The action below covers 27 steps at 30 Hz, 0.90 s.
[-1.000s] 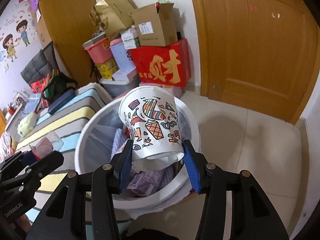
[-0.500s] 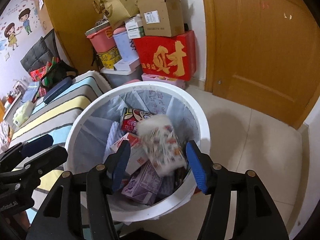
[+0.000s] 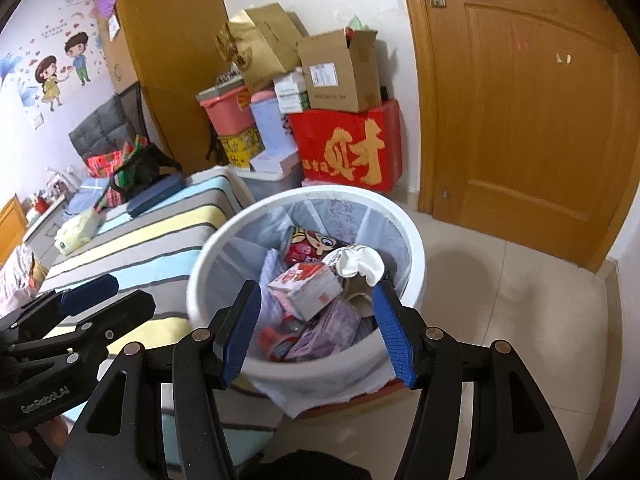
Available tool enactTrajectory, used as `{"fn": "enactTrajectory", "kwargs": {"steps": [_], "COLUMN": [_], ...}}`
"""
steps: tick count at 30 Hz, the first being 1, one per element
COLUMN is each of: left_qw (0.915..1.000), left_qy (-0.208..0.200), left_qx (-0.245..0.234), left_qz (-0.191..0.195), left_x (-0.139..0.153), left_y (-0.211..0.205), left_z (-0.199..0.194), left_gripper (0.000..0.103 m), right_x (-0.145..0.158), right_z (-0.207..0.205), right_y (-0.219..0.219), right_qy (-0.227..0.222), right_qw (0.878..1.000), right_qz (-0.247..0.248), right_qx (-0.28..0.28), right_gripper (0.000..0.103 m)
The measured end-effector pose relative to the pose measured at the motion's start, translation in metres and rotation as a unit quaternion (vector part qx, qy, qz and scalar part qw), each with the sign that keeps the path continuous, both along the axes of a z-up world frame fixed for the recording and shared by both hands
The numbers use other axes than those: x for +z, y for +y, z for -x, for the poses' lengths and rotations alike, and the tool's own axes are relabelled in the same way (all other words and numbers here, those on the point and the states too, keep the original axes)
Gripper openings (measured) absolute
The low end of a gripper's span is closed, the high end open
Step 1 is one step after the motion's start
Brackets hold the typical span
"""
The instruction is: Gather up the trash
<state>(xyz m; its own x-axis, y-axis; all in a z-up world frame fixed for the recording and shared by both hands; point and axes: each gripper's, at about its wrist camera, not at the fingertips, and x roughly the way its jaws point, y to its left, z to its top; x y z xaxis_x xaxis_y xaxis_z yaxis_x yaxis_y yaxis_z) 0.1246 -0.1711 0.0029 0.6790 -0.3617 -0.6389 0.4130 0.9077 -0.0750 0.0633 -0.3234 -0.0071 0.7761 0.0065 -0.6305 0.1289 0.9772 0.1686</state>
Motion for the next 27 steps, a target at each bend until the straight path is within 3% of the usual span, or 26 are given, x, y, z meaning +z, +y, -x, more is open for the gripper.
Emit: {"fn": "enactTrajectory", "kwargs": {"steps": [11, 17, 27], "left_qw": [0.9982, 0.9931, 0.9912], "left_qy": [-0.045, -0.08, -0.089], "left_qx": [0.039, 0.082, 0.097], "left_qz": [0.009, -0.026, -0.014], "left_x": [0.008, 0.006, 0.009], "left_y": [0.034, 0.045, 0.061], "left_z": [0.069, 0.096, 0.12], "left_gripper": [0.063, 0.063, 0.063], "right_x": [0.004, 0.0, 0.005], "right_z": [0.045, 0.061, 0.072], "right_y": [0.033, 0.052, 0.069], "right_qy": [-0.049, -0.062, -0.084], "right_qw": [0.999, 0.997, 0.995], "right_qz": [0.022, 0.045, 0.053], "right_qx": [0.005, 0.009, 0.014], "right_gripper": [0.06, 0.06, 0.06]}}
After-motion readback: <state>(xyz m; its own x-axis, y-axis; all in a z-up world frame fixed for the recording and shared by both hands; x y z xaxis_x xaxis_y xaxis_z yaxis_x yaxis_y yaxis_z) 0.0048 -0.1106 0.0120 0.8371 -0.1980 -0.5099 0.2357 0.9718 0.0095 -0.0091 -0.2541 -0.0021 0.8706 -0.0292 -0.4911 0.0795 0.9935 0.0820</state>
